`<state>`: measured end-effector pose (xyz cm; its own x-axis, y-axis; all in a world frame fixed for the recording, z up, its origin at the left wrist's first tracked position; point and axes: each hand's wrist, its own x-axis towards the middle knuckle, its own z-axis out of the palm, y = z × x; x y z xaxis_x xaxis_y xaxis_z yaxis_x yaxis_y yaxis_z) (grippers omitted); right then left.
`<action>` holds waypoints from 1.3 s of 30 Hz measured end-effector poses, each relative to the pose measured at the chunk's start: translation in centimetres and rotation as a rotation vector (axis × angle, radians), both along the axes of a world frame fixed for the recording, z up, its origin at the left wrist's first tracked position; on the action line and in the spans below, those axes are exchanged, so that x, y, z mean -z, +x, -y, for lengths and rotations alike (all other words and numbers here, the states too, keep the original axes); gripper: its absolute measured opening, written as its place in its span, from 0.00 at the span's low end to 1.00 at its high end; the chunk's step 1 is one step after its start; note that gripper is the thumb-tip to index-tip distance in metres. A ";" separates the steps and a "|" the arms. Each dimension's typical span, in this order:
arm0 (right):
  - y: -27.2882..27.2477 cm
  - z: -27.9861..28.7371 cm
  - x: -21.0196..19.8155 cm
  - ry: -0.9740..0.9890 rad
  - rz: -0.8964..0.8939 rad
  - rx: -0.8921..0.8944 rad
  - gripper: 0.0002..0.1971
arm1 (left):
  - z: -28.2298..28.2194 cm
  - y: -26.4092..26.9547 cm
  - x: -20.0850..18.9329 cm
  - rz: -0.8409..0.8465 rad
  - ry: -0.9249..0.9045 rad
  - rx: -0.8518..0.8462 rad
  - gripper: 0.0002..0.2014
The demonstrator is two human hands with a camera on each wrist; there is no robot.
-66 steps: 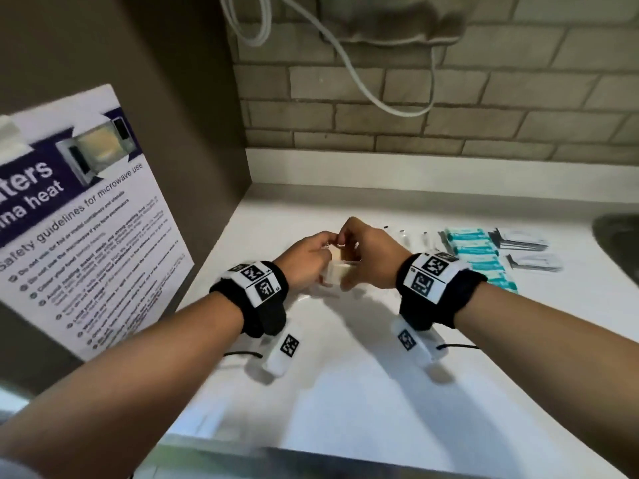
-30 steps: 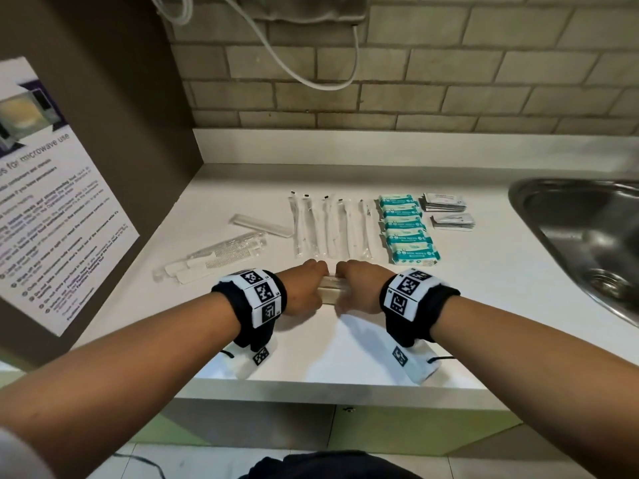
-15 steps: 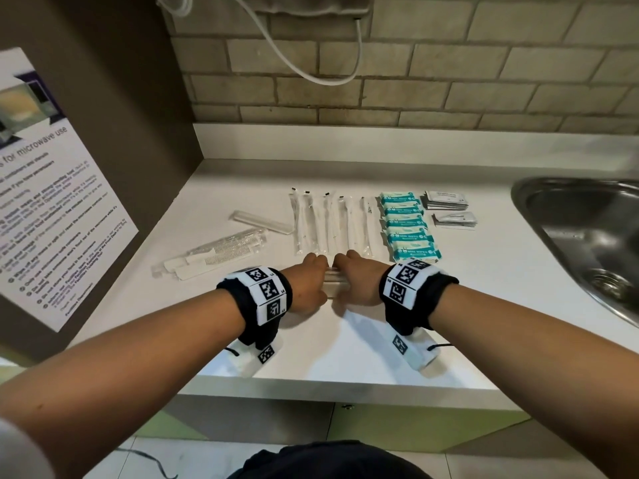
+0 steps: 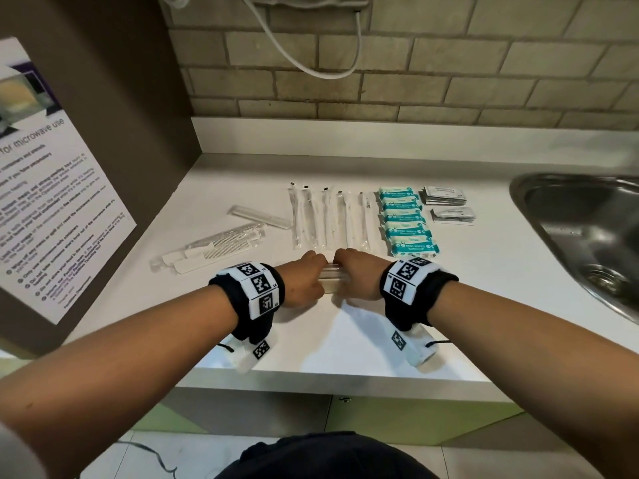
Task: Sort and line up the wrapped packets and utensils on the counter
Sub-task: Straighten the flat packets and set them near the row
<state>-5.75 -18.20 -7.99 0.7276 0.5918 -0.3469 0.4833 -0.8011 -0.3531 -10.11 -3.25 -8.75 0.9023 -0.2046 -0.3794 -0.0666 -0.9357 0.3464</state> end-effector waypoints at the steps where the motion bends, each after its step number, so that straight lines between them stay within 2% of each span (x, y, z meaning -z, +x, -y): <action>1: 0.1 0.2 -0.1 0.019 -0.016 0.013 0.22 | -0.3 0.1 0.0 0.001 -0.026 -0.007 0.17; 6: 1.0 1.2 -0.8 0.058 -0.050 0.048 0.23 | -1.6 0.7 -0.8 0.022 -0.161 -0.077 0.17; 13: 3.0 1.9 -2.8 0.200 -0.162 0.103 0.18 | -3.8 2.5 -3.0 0.014 -0.429 -0.080 0.15; 20: 5.6 3.6 -4.3 0.361 -0.249 0.254 0.17 | -3.4 6.5 -4.5 0.016 -0.498 -0.011 0.15; 24: 6.7 6.4 -3.5 0.494 -0.309 0.370 0.18 | -0.5 9.1 -4.7 -0.026 -0.516 0.033 0.15; 29: 8.6 12.3 -3.5 0.545 -0.332 0.482 0.18 | 5.5 12.1 -4.6 -0.047 -0.511 0.066 0.17; 31: 9.5 14.7 -3.5 0.554 -0.341 0.531 0.16 | 8.1 13.1 -4.4 -0.058 -0.536 0.018 0.22; 34: 11.2 18.6 -3.7 0.572 -0.354 0.632 0.19 | 12.6 14.6 -3.9 -0.059 -0.545 -0.057 0.29; 39: 13.9 23.2 -3.3 0.502 -0.330 0.694 0.21 | 18.2 16.1 -2.9 -0.020 -0.512 -0.182 0.27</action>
<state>8.14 -41.42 -4.69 0.8858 0.1966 -0.4202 -0.2357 -0.5894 -0.7727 6.01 -21.46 -5.80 0.9340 -0.2090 -0.2898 0.0920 -0.6431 0.7602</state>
